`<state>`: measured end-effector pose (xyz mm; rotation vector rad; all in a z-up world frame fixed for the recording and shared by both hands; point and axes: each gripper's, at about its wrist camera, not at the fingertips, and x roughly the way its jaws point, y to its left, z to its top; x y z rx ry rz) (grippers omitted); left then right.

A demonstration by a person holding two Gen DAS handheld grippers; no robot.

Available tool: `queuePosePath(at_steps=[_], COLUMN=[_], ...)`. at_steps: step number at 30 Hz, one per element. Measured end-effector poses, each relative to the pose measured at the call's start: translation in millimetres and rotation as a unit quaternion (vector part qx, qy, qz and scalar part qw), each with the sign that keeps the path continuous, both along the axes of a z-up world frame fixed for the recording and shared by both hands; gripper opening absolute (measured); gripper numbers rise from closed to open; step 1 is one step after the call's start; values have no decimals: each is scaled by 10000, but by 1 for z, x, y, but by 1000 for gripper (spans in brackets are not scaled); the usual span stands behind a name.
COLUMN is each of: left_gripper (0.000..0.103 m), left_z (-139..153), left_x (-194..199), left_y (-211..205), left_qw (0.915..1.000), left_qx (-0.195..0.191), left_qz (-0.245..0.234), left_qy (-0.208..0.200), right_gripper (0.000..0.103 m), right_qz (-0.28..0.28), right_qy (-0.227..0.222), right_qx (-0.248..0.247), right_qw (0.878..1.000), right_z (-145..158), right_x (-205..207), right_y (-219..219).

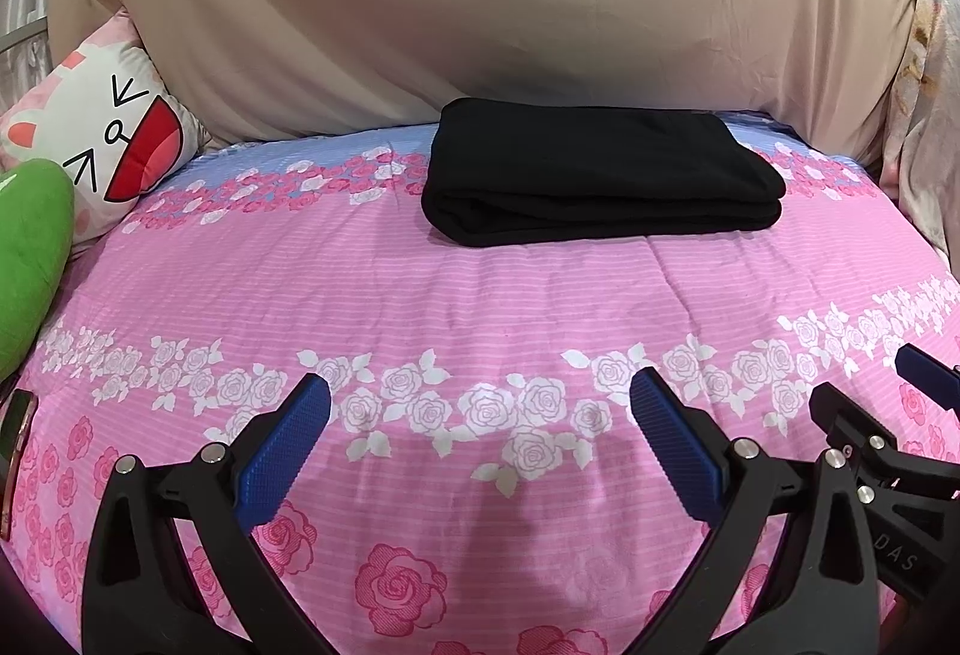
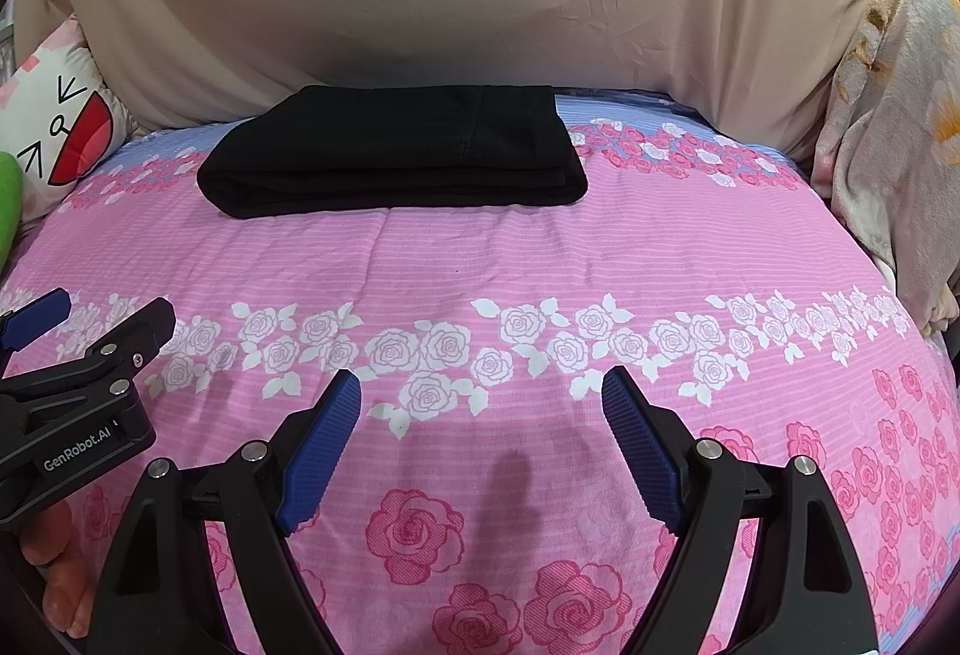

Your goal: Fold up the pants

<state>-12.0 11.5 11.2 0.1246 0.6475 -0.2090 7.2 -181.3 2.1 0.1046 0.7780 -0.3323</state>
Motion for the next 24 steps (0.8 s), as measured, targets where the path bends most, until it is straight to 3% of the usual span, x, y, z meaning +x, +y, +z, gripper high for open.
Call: queuePosePath(at_steps=[24], left_gripper=[98], left_z=[-1], left_x=[1], left_y=[2], left_qw=[9999], left_qx=[13], left_qz=[-102], left_qy=[-12], right_gripper=[81], right_qz=[30], right_qy=[10], right_qx=[-3], right_qw=[10000], right_z=[-1], right_x=[1], right_y=[0])
